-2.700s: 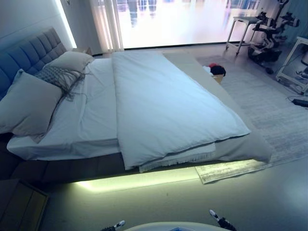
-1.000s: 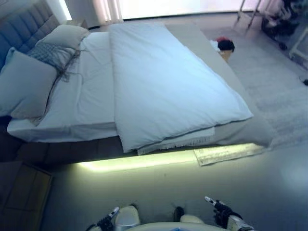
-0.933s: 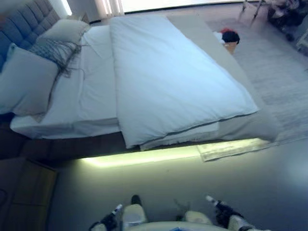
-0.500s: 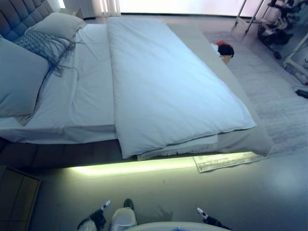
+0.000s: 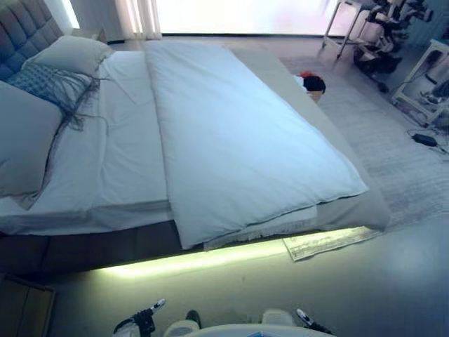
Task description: Make the bed neatly
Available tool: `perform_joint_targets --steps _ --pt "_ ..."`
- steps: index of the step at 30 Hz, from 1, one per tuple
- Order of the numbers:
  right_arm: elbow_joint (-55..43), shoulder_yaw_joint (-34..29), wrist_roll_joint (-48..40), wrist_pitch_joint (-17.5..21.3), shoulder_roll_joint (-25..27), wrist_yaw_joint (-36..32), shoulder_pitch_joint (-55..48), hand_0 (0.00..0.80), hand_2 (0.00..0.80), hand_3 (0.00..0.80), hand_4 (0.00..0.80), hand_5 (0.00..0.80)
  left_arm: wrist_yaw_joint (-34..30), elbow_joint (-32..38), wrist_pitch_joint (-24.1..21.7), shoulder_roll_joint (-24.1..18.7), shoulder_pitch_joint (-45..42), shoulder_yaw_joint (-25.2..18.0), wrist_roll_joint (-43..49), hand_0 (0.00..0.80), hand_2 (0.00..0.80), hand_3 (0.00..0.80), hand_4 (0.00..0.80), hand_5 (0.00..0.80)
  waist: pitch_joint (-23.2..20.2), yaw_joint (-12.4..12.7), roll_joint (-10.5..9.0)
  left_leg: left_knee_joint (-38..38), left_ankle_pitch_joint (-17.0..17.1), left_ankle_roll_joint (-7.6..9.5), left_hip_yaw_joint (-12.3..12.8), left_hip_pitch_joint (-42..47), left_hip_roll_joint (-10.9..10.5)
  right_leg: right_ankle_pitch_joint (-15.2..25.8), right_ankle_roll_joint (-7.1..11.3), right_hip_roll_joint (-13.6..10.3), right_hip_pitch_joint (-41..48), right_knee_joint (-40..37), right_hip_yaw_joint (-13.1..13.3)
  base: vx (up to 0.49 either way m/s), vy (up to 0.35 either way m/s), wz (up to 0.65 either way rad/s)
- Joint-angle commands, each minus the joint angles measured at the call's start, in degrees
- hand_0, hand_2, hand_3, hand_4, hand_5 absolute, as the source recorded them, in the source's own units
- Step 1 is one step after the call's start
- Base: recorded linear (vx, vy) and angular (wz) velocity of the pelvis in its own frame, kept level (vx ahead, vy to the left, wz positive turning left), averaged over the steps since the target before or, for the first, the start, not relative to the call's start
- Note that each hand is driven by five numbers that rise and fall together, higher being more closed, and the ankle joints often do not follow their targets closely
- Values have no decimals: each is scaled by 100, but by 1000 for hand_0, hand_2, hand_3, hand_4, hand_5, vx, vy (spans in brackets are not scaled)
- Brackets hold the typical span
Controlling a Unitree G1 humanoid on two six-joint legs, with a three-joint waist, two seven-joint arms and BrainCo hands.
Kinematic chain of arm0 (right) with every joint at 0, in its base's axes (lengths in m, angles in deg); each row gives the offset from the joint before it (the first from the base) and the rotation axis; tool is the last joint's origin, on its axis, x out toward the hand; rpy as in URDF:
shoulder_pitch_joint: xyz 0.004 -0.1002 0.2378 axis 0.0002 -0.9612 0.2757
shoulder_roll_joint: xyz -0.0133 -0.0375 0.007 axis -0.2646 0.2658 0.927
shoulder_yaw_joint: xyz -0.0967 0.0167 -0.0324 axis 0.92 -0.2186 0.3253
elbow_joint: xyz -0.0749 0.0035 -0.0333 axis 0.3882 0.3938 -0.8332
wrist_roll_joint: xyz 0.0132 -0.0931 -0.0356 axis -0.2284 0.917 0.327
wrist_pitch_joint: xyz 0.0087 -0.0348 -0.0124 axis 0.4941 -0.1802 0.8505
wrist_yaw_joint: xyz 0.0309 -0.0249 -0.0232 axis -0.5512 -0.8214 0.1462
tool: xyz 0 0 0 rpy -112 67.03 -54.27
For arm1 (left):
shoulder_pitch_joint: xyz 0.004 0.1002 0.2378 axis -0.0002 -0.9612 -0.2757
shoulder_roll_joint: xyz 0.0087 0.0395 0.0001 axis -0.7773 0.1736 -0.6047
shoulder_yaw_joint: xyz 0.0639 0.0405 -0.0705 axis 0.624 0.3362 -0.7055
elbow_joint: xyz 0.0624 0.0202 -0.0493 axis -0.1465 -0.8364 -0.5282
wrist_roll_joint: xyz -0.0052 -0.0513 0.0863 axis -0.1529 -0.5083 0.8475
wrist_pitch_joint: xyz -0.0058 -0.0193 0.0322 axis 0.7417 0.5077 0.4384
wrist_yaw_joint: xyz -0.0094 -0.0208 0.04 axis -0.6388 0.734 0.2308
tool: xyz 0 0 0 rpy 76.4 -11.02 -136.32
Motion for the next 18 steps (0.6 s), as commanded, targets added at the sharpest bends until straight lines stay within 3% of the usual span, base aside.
perform_joint_targets --steps 1,5,9,18 --pt "34 -118 -183 134 166 -40 536 0 0 0 0 0 -39 59 -43 -33 219 -90 279 0 0 0 0 0 398 -136 98 404 -651 -332 -490 242 -99 1468 -177 78 -566 -629 24 182 -157 24" --pt "-97 34 113 163 103 238 581 0 0 0 0 0 -15 46 -156 132 80 -43 346 0 0 0 0 0 373 -96 10 897 -942 -258 -600 287 -193 1274 -250 27 -185 -199 95 198 -150 47" --pt "-204 118 -21 293 60 207 578 0 0 0 0 0 -91 56 -128 175 -69 -134 397 0 0 0 0 0 305 -60 15 781 -928 -353 -495 621 -2 1092 -264 39 144 -121 -114 199 -130 44" --pt "-292 321 91 428 90 155 739 0 0 0 0 0 -136 19 -113 315 -186 59 474 0 0 0 0 0 186 -90 183 544 -848 -568 -419 969 273 689 -411 80 323 202 -369 177 -57 8"
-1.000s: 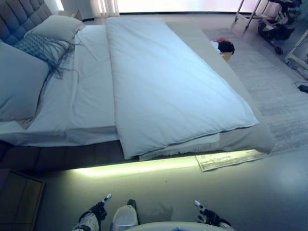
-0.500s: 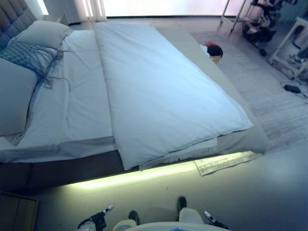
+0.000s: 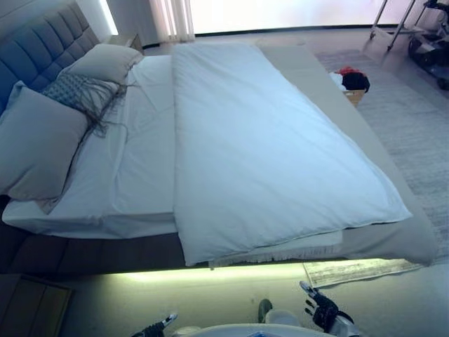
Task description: Make the bed neatly
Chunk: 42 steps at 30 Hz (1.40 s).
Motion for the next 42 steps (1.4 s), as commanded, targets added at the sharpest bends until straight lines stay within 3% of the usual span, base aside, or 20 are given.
perform_joint_targets --steps 1,3,5,7,9,17,21,27,32,42 --pt "256 221 28 181 -156 -4 353 0 0 0 0 0 21 -124 -37 -81 252 91 232 0 0 0 0 0 42 -39 -201 418 -304 340 45 78 -313 83 367 -564 -500 553 -30 112 -25 4" --pt "231 277 -61 180 -143 -17 406 0 0 0 0 0 44 -158 -30 -24 244 84 214 0 0 0 0 0 55 -28 -188 963 -280 222 34 -61 -273 1 237 -556 -502 582 -72 118 -27 3" --pt "164 302 -279 226 -117 19 449 0 0 0 0 0 39 -191 -131 60 212 96 161 0 0 0 0 0 203 95 -174 2077 500 -15 -170 -854 -109 -109 73 -494 -198 465 -62 129 27 10" --pt "109 296 -688 254 -80 -26 526 0 0 0 0 0 1 -154 -182 145 203 150 118 0 0 0 0 0 386 191 -61 1893 736 -89 -194 -1252 11 -261 96 -505 -4 473 25 148 246 5" --pt "46 213 -1098 346 27 -8 680 0 0 0 0 0 -42 -124 -134 222 253 300 175 0 0 0 0 0 536 195 81 1190 596 -15 63 -1278 119 -397 173 -644 -33 602 24 95 315 -25" --pt "-149 -186 -2255 496 107 -447 741 0 0 0 0 0 -149 -35 -335 73 473 444 33 0 0 0 0 0 591 148 175 851 359 10 2 -1323 -151 -214 421 -1002 -364 570 81 60 90 -24" --pt "-212 -356 -2748 631 217 -381 950 0 0 0 0 0 -138 24 -385 19 465 528 -67 0 0 0 0 0 695 176 195 1065 262 -11 -3 -1561 -165 -169 453 -1054 -452 488 127 -17 -16 13" --pt "-218 -607 -2822 797 484 82 1296 0 0 0 0 0 -214 32 -427 18 585 637 -288 0 0 0 0 0 960 172 246 1695 165 -56 -44 -2197 -97 -216 360 -1102 -871 763 210 -49 -33 5" --pt "-192 -688 -3167 544 908 122 1859 0 0 0 0 0 -321 127 -705 -123 921 722 -676 0 0 0 0 0 1379 200 292 2159 141 -77 -158 -2951 -59 -268 267 -1104 -1560 1172 262 -162 -116 8" --pt "-147 -500 -3465 -124 1848 485 3350 0 0 0 0 0 -187 852 -816 -519 1677 821 -1635 0 0 0 0 0 2144 348 354 3018 28 93 -365 -4550 -113 -499 189 -1038 -3424 2492 500 -202 -111 7"
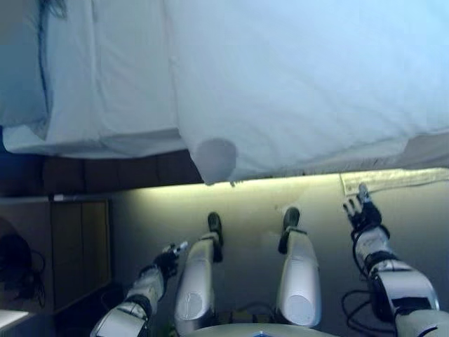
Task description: Make the bed neatly
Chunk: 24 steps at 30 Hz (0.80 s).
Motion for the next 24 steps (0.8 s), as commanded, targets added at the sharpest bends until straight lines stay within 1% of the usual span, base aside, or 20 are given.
perform_joint_targets --steps 1,3,4,5,9,12,16,18,22,24 --pt "43 15 -96 -493 279 280 226 0 0 0 0 0 151 140 -64 -338 5 86 -328 0 0 0 0 0 75 161 -163 709 -206 -41 -129 -490 53 161 149 -19 2 -129 286 -153 -57 8" --pt "146 75 -126 -726 408 369 422 0 0 0 0 0 225 247 -66 -369 87 95 -370 0 0 0 0 0 171 176 -107 936 -264 4 -133 -784 84 104 106 -33 -346 145 340 -142 -32 8" --pt "169 102 -144 -751 443 339 477 0 0 0 0 0 255 301 -54 -374 93 91 -411 0 0 0 0 0 172 183 -73 1042 -292 32 -139 -926 94 73 80 -45 -520 281 364 -6 -15 8" --pt "178 115 -190 -773 498 282 517 0 0 0 0 0 296 350 -34 -395 96 80 -453 0 0 0 0 0 169 198 -45 1212 -506 14 -190 -1013 121 -134 119 -56 -637 486 433 20 -14 10" --pt "45 158 -320 -772 713 108 747 0 0 0 0 0 429 614 39 -497 23 57 -610 0 0 0 0 0 172 255 13 1666 -673 98 -268 -1577 142 -245 76 -63 -1228 957 529 -35 -25 8" --pt "-100 204 -328 -826 987 57 1032 0 0 0 0 0 448 794 37 -551 -108 76 -656 0 0 0 0 0 172 304 45 1920 -742 116 -294 -1903 168 -300 48 -72 -1551 1255 568 -23 -11 5" --pt "-180 279 -156 -927 1295 -21 1477 0 0 0 0 0 424 975 -72 -600 -290 120 -796 0 0 0 0 0 172 387 82 2059 -767 119 -339 -2196 172 -348 19 -54 -1852 1469 593 -3 -1 -1" --pt "-182 345 -77 -976 1438 -49 1711 0 0 0 0 0 419 1061 -116 -623 -371 116 -844 0 0 0 0 0 172 443 100 2071 -745 120 -356 -2299 178 -369 2 -46 -1968 1555 588 2 -9 2" --pt "-188 452 48 -1209 1688 -99 2054 0 0 0 0 0 371 1155 -184 -684 -541 79 -926 0 0 0 0 0 172 521 133 2037 -689 108 -385 -2377 178 -407 -26 -46 -2097 1674 557 9 -5 0" --pt "-187 516 115 -1221 1753 -96 2190 0 0 0 0 0 342 1203 -211 -702 -635 53 -946 0 0 0 0 0 172 564 164 2049 -659 100 -383 -2432 179 -428 -45 -49 -2163 1744 543 46 -15 2"
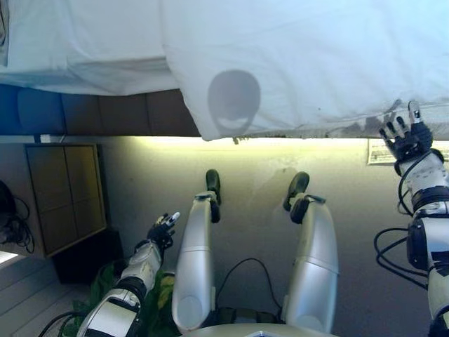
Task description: Make the bed neatly
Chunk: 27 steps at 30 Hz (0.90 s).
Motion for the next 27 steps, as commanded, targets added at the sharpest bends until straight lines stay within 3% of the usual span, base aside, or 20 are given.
perform_joint_targets --steps 1,12,22,23,24,25,27 --pt "-140 184 134 -37 370 -143 154 0 0 0 0 0 0 113 -223 -280 -599 -26 -187 0 0 0 0 0 32 -9 122 289 -300 377 95 -126 -10 138 306 -36 47 -53 464 50 -13 3" --pt "-195 457 597 -97 848 -240 831 0 0 0 0 0 -380 282 -462 -296 -1255 -220 -227 0 0 0 0 0 32 118 316 416 -234 325 107 -329 5 -19 200 -60 -273 345 496 40 30 3" --pt "-390 660 600 108 986 -556 1144 0 0 0 0 0 -621 489 -559 -363 -1596 -232 -161 0 0 0 0 0 32 196 301 318 -160 261 66 -233 73 -49 168 -71 -190 346 450 0 0 0" --pt "-442 648 613 162 977 -576 1114 78 78 78 78 78 -654 499 -569 -355 -1622 -229 -144 0 0 0 0 0 32 196 293 291 -147 252 74 -179 91 -49 167 -74 -131 320 435 19 32 -1" --pt "-515 636 672 248 974 -556 1089 392 392 392 392 392 -688 510 -590 -341 -1654 -229 -107 0 0 0 0 0 32 194 286 258 -135 243 85 -123 109 -46 170 -76 -74 289 423 16 35 -2" --pt "-542 614 696 300 976 -568 1051 800 800 800 800 800 -689 527 -605 -336 -1676 -206 -109 0 0 0 0 0 32 190 277 224 -125 237 97 -58 121 -43 170 -79 -2 249 407 15 42 -2" --pt "-583 531 647 366 988 -746 956 800 800 800 800 800 -691 574 -610 -323 -1717 -184 -108 0 0 0 0 0 32 185 263 124 -94 218 131 116 151 -34 176 -93 184 138 365 12 47 -5"
